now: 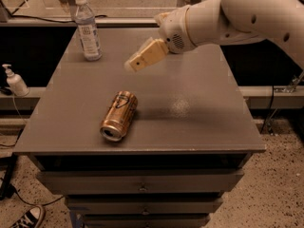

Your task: Knock blue plastic bottle over

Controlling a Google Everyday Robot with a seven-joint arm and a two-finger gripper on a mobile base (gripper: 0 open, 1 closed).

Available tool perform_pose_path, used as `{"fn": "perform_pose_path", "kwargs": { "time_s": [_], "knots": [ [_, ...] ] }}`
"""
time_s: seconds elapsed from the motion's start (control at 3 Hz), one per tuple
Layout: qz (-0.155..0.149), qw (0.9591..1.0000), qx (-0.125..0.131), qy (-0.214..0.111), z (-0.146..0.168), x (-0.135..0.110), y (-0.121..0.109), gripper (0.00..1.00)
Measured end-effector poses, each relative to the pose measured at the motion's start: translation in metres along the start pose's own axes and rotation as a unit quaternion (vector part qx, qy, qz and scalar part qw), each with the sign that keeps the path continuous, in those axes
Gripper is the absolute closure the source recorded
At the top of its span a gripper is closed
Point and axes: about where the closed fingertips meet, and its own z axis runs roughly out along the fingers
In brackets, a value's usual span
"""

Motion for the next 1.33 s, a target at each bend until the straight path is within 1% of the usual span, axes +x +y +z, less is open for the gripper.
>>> {"fn": "perform_pose_path", "kwargs": {
  "time_s": [0.33,0.67,1.0,1.33],
  "knots": [
    [-0.002,0.9988,0.004,-0.049,0.044,-0.007,-0.024,0.00],
    [0.002,0.9955,0.001,-0.095,0.091,-0.019,-0.047,0.00],
    [0.007,0.9914,-0.016,-0.129,0.139,-0.036,-0.055,0.00],
    [0.012,0.9871,-0.028,-0.157,0.180,-0.054,-0.062,0.00]
  ]
}}
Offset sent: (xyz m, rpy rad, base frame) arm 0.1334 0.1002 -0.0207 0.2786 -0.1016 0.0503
